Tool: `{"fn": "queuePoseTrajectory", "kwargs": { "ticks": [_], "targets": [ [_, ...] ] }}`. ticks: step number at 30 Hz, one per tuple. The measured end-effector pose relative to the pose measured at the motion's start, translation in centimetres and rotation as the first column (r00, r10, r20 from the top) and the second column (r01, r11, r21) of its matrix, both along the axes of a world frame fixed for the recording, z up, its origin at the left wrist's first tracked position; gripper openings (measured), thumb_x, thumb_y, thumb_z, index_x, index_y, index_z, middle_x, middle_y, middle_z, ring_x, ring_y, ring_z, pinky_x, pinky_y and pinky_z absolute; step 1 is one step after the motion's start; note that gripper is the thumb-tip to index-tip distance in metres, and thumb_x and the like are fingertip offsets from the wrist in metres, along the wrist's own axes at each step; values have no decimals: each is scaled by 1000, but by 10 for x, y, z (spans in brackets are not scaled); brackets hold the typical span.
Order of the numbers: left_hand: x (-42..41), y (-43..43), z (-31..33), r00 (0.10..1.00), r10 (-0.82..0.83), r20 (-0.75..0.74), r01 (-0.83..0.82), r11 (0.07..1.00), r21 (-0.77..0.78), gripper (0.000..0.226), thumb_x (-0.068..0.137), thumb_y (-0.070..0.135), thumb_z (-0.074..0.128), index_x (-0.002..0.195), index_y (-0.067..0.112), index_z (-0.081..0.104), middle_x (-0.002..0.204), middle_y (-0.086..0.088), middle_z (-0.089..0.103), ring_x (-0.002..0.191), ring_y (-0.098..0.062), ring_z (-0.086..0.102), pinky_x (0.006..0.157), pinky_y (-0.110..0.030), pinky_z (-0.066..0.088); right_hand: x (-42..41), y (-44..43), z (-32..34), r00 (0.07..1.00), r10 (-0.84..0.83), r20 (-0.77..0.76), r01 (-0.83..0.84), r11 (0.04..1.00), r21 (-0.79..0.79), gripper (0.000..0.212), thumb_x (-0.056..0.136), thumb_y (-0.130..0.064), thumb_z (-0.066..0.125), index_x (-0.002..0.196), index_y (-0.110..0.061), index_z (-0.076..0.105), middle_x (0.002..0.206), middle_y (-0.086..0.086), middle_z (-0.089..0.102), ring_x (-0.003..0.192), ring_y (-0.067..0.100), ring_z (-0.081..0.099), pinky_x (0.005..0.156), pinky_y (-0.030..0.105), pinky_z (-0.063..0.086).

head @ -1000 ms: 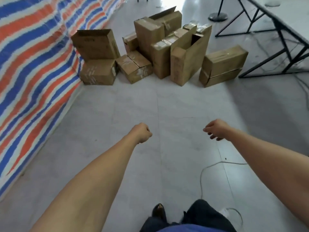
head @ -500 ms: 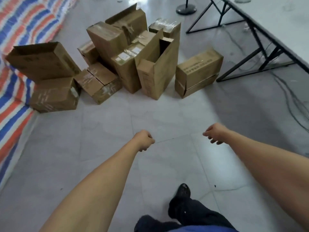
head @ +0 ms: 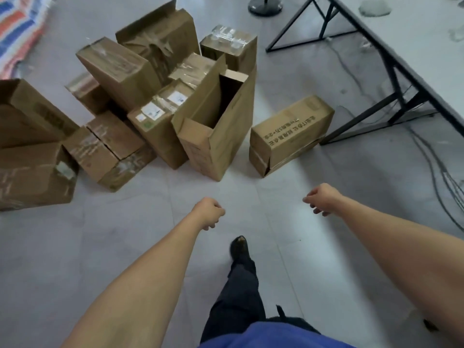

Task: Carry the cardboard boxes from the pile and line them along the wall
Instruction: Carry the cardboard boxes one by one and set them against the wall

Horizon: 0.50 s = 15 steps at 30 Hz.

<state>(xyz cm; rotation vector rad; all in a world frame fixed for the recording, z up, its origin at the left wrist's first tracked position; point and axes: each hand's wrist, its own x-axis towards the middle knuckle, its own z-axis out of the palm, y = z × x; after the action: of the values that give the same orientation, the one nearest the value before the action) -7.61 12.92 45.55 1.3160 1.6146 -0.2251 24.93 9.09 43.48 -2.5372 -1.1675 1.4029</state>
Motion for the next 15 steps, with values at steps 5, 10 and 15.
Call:
{"fn": "queuePoseTrajectory", "kwargs": {
  "ticks": [5, 10, 15],
  "targets": [
    [39, 114, -8, 1000, 0, 5, 0, 1000, 10, 14, 97, 22, 53, 99, 9, 59, 91, -13, 62, 76, -26, 58, 71, -35, 51, 15, 97, -15, 999, -6, -41, 5, 1000, -30, 23, 93, -28, 65, 103, -8, 68, 98, 13, 71, 68, 21, 68, 57, 27, 51],
    [99, 223, -14, 1000, -12, 21, 13, 999, -39, 11, 95, 18, 54, 89, 10, 59, 83, -12, 60, 67, -24, 53, 59, -30, 42, 43, 189, -38, 997, 2, -83, -9, 997, -82, 22, 92, -30, 64, 98, -9, 69, 89, 11, 72, 79, 25, 72, 58, 30, 52],
    [150, 315, -66, 999, -32, -14, 32, 999, -26, 8, 95, 16, 53, 89, 13, 57, 82, -10, 58, 68, -22, 53, 61, -30, 44, 77, 267, -105, 997, 52, -62, -61, 987, -149, 24, 90, -29, 63, 96, -7, 71, 87, 9, 72, 82, 26, 71, 69, 38, 58]
  ]
}}
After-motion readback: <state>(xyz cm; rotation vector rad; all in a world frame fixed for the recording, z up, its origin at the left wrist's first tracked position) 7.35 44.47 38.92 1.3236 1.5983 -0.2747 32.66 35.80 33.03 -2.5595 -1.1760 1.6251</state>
